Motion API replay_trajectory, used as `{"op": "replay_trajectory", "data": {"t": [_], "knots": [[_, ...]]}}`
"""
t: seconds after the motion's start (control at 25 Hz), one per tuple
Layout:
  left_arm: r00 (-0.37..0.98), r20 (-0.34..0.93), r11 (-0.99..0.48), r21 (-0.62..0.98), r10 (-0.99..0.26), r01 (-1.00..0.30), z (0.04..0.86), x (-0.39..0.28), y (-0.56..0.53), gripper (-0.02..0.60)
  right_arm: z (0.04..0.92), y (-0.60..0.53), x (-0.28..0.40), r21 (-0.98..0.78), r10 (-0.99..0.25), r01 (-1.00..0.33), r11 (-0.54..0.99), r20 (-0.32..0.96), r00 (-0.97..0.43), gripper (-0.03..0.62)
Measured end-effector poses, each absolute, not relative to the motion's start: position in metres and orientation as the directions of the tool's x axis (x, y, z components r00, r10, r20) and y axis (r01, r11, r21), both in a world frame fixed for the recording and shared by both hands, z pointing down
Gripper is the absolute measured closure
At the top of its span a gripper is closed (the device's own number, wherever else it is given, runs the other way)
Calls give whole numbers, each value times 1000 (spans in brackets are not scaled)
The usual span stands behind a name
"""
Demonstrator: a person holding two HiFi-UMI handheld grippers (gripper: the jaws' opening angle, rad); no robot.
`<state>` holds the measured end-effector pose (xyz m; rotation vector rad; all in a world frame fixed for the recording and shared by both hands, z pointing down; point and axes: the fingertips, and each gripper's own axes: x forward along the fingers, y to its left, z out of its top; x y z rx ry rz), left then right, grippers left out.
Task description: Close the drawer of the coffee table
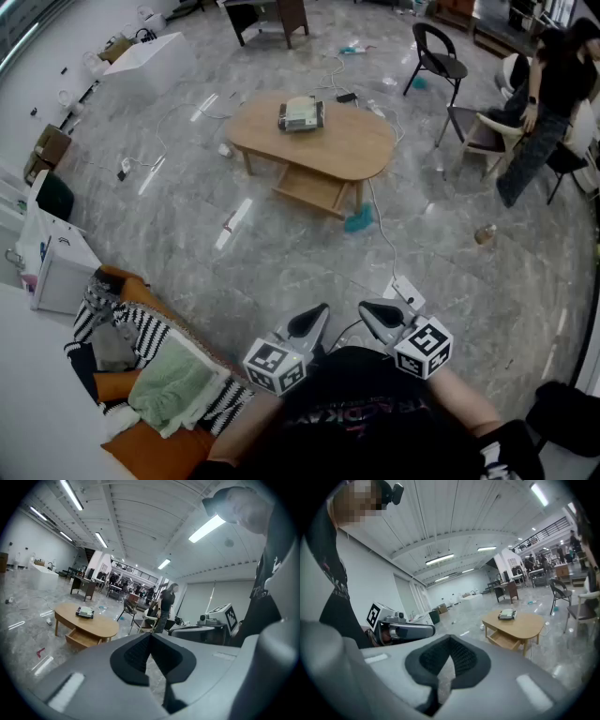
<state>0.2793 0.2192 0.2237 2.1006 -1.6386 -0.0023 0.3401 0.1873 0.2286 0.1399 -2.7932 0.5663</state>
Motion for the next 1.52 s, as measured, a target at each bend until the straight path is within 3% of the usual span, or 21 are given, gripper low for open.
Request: {"op": "replay_trajectory", "data": {"t": [0.88, 1.28, 1.52], "knots": [[289, 312, -186, 320, -905, -929, 215, 275, 200, 579, 221, 161, 348, -404, -77, -169, 899, 235, -969, 594], [255, 336, -164, 275, -906, -947, 218, 231, 184, 579, 226, 139, 317, -396, -110, -197, 897, 232, -966, 594], [274, 330, -188, 268, -903, -945, 226, 167, 159, 579, 236, 118, 270, -380, -164, -259, 888, 266, -950, 594]]}}
